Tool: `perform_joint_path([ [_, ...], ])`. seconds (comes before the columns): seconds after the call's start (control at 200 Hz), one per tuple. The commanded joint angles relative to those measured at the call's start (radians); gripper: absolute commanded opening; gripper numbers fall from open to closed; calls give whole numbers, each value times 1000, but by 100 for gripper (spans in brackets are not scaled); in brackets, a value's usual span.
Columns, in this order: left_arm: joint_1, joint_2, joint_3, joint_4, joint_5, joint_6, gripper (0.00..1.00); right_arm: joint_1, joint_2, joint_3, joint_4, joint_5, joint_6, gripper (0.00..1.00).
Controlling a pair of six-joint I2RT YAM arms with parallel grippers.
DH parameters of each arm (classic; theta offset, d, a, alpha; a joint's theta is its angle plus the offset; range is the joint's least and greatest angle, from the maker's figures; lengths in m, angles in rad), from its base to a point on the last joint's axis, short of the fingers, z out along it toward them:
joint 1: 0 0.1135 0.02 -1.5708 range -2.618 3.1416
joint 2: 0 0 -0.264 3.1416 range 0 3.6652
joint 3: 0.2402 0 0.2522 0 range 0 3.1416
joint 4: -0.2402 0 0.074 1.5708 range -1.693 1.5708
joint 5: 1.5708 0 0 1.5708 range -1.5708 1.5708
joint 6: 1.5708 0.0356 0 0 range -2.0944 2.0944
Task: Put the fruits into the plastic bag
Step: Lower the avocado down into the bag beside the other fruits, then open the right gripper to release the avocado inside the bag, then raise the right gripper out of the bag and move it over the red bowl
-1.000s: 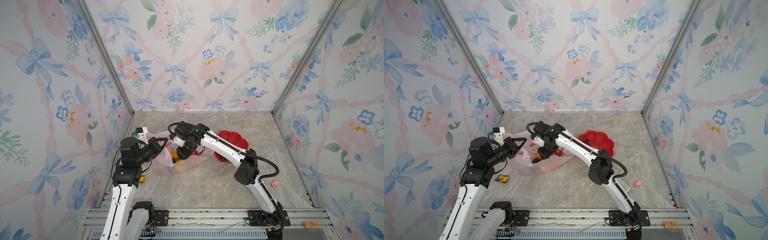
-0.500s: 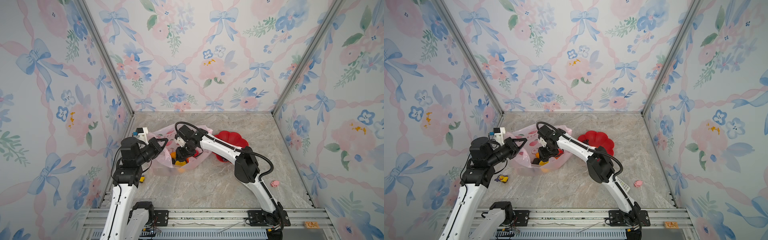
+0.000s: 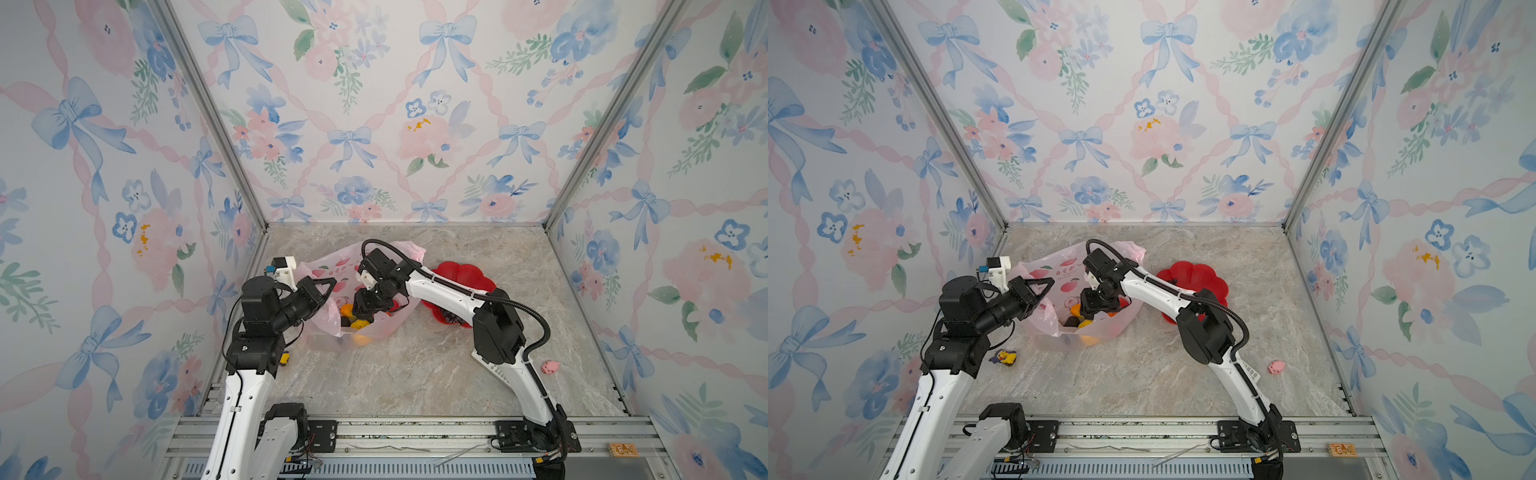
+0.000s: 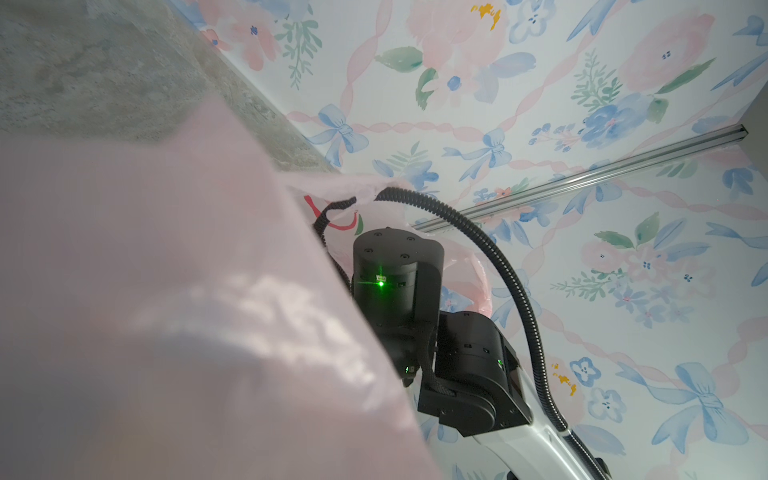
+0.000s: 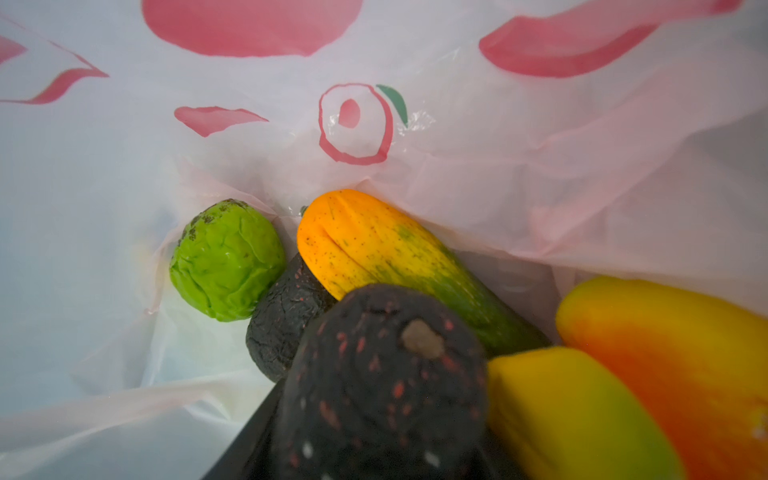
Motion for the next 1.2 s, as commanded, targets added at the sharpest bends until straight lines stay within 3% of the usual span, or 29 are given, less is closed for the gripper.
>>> perform_joint_path([
  [0.0,-6,-5,-6,12,2,-7,0,-3,-59,7,7,-16,-2,55],
  [0.705,-5,11,2,14,-35,-1,0,12,-92,370,-264,40,-155,72],
  [1.195,-4,43,32,14,-57,14,0,4,-307,421,-230,-51,-196,74],
])
